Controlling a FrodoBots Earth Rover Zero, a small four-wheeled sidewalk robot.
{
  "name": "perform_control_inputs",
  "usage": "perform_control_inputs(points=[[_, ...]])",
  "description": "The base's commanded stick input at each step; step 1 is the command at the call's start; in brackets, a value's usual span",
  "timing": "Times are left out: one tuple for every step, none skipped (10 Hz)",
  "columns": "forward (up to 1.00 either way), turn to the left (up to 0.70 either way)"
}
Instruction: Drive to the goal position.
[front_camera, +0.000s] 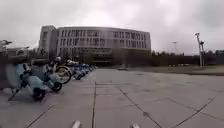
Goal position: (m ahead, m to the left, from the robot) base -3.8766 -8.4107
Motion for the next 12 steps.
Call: perform_control_inputs(points=[[0.70, 0.00], [0.70, 0.00], [0.70, 0.00], [0.70, 0.00], [0.70, 0.00], [0.70, 0.00], [0.70, 0.00], [0.70, 0.00], [0.70, 0.00], [0.70, 0.00], [0.70, 0.00], [0.70, 0.00]])
